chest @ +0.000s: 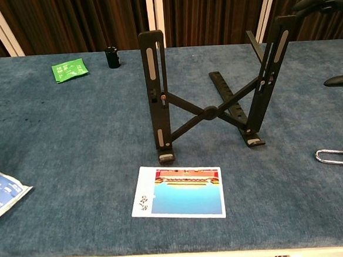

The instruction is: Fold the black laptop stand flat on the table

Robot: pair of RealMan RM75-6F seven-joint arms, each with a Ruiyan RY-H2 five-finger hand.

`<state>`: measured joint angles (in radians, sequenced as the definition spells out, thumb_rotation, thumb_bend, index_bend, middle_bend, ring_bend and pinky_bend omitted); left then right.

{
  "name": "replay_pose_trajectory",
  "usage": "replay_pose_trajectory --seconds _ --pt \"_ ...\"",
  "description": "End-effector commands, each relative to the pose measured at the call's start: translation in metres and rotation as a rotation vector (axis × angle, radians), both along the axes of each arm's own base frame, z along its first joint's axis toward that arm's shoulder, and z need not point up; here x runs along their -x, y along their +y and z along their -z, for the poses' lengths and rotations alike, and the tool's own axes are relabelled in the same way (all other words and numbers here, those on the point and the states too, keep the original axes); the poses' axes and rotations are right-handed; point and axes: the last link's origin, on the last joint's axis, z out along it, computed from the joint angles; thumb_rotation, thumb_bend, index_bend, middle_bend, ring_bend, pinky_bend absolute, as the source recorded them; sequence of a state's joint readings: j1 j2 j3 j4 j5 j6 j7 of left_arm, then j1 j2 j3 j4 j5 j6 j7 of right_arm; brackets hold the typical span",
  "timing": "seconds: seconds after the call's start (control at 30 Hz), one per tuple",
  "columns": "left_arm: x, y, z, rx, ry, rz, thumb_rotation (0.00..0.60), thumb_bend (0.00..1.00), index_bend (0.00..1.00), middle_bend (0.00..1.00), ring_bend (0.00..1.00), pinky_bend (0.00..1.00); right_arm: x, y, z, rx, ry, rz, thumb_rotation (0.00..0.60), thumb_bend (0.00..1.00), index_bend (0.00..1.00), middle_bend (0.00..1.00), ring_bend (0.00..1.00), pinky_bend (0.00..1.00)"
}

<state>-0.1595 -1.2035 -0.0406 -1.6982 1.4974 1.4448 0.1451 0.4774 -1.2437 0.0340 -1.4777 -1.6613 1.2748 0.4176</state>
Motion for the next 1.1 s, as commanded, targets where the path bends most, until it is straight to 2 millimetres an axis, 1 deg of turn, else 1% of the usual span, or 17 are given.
replay_pose_trajectory --seconds 0.03,0.2,0.3,0.43,0.5,0.57,0.67,0.8,0.97,1.1 --pt "0.0 0.0 0.001 0.003 -0.001 0.0 0.6 0.03 0.22 0.14 0.07 0.12 0.0 0.001 0.0 -0.005 -0.009 0.001 0.6 0.04 0.13 0.15 0.0 0.0" --pt "-0.002 -0.001 0.002 0.009 0.002 0.004 0.6 0.03 0.22 0.14 0.07 0.12 0.0 0.002 0.001 -0.043 -0.059 0.014 0.6 0.04 0.13 0.15 0.0 0.0" --pt "-0.002 -0.003 0.001 0.006 -0.003 0.003 0.6 0.03 0.22 0.14 0.07 0.12 -0.004 0.001 0.001 -0.078 -0.116 0.014 0.6 0.04 0.13 0.15 0.0 0.0" --pt "-0.004 -0.003 0.001 0.005 -0.008 0.004 0.6 0.03 0.22 0.14 0.07 0.12 -0.02 -0.005 0.001 -0.148 -0.208 -0.001 0.6 0.04 0.13 0.15 0.0 0.0" --pt "-0.005 -0.003 0.001 0.006 -0.005 0.01 0.6 0.03 0.22 0.14 0.07 0.12 -0.031 -0.012 0.003 -0.211 -0.28 0.009 0.6 0.04 0.13 0.15 0.0 0.0" --pt "-0.007 -0.003 0.002 0.006 -0.006 0.013 0.6 0.03 0.22 0.14 0.07 0.12 -0.042 -0.019 0.008 -0.296 -0.375 0.038 0.6 0.05 0.13 0.15 0.0 0.01" --pt "-0.007 -0.005 0.002 0.005 -0.007 0.008 0.6 0.03 0.22 0.14 0.07 0.12 -0.051 -0.033 0.018 -0.413 -0.505 0.102 0.6 0.06 0.11 0.15 0.0 0.02" --pt "-0.004 -0.008 0.002 0.005 -0.005 -0.008 0.6 0.03 0.22 0.14 0.07 0.12 -0.05 -0.045 0.036 -0.532 -0.629 0.184 0.6 0.07 0.11 0.15 0.0 0.02" --pt "-0.001 -0.009 -0.001 -0.002 -0.003 -0.02 0.6 0.03 0.22 0.14 0.07 0.12 -0.041 -0.047 0.056 -0.648 -0.728 0.241 0.6 0.08 0.11 0.15 0.0 0.03" --pt "0.0 -0.009 -0.001 0.0 -0.003 -0.022 0.6 0.03 0.22 0.14 0.07 0.12 -0.032 -0.046 0.065 -0.692 -0.778 0.273 0.6 0.08 0.11 0.16 0.0 0.03"
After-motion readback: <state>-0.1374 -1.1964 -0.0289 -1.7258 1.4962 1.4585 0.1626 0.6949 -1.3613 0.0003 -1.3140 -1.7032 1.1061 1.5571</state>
